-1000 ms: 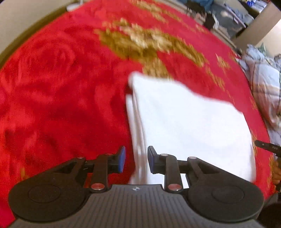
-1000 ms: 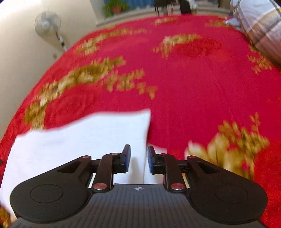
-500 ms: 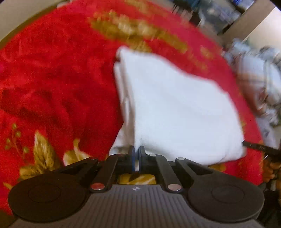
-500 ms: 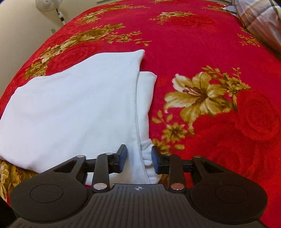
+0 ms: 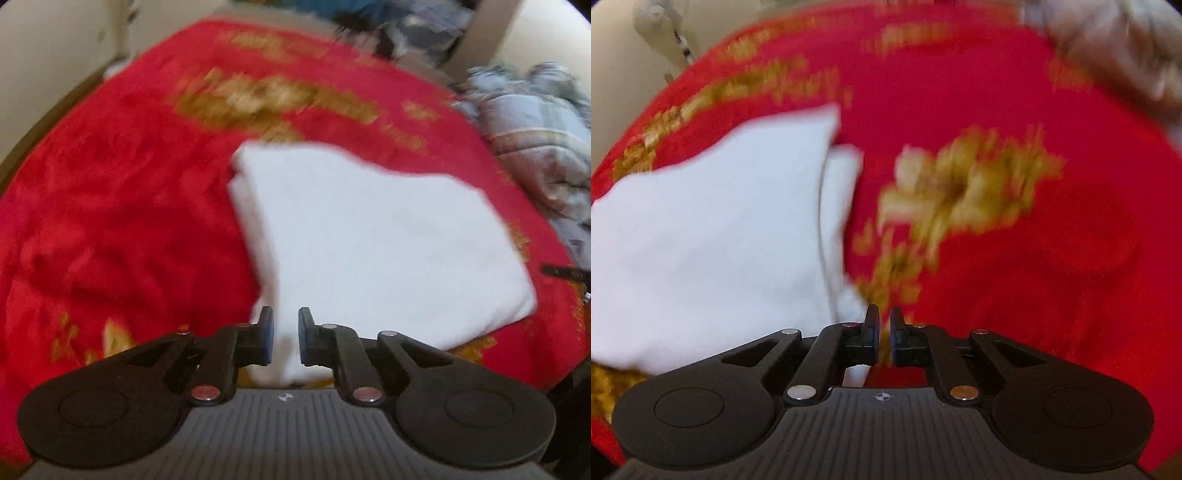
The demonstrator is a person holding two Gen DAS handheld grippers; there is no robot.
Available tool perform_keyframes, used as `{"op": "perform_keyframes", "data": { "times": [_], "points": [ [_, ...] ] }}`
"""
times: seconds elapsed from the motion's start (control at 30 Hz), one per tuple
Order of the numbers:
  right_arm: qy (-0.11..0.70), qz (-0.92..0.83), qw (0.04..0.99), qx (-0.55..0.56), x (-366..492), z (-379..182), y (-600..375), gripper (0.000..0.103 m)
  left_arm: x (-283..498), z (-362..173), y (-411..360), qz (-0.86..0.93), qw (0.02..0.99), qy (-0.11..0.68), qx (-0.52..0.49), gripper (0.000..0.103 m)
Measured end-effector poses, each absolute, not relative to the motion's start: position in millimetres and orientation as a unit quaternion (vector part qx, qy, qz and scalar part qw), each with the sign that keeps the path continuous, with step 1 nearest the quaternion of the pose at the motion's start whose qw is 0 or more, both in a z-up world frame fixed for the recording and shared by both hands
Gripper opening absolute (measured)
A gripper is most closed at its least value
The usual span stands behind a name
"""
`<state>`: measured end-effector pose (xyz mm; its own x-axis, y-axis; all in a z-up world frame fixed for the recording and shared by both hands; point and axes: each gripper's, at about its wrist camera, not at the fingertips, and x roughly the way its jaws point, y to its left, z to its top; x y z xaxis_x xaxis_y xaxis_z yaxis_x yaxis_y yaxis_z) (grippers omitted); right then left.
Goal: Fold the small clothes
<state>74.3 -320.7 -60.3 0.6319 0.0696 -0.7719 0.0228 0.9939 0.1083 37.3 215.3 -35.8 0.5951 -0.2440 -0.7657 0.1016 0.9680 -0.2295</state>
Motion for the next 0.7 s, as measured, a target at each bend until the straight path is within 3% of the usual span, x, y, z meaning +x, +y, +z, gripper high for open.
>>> {"op": "perform_keyframes", "data": {
  "times": [0.1, 0.27, 0.4, 0.53, 0.7],
  "points": [
    [0.377, 0.069, 0.92, 0.082, 66, -45, -315, 0.01, 40, -42, 202, -0.141, 0.881, 0.444, -0.087, 0.013],
    [0.475, 0.102, 0.874, 0.021, 78, -86, -284, 0.02, 57, -86, 193, -0.076, 0.835, 0.545, -0.022, 0.013],
    [0.479, 0.101, 0.872, 0.001, 78, -90, -277, 0.021, 53, -66, 198, -0.089, 0.859, 0.502, -0.044, 0.016],
    [0.452, 0.104, 0.886, 0.008, 73, -82, -280, 0.034, 52, -59, 198, -0.08, 0.873, 0.479, -0.04, 0.016],
    [0.48, 0.086, 0.873, -0.026, 77, -96, -276, 0.034, 53, -55, 191, -0.069, 0.878, 0.472, -0.035, 0.017]
  ]
}}
